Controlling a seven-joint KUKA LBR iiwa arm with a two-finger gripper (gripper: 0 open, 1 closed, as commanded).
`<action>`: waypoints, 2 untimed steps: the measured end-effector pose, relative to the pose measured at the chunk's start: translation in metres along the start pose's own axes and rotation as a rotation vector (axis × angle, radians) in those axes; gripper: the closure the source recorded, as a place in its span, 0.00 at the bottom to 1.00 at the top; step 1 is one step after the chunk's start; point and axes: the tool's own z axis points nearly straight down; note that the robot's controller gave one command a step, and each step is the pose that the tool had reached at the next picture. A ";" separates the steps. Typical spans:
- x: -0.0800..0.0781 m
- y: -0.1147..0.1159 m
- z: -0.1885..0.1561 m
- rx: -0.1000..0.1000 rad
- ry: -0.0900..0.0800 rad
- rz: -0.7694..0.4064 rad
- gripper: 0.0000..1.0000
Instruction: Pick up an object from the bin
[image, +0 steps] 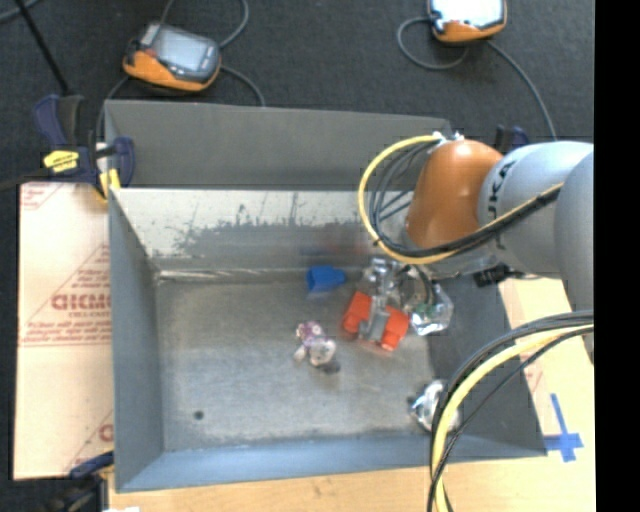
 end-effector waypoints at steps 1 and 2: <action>0.000 0.000 0.000 0.000 0.000 0.000 1.00; 0.000 0.000 0.000 0.000 0.000 -0.001 1.00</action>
Offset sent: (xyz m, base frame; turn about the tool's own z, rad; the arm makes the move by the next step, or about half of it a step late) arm 0.0000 0.0000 0.0000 0.0000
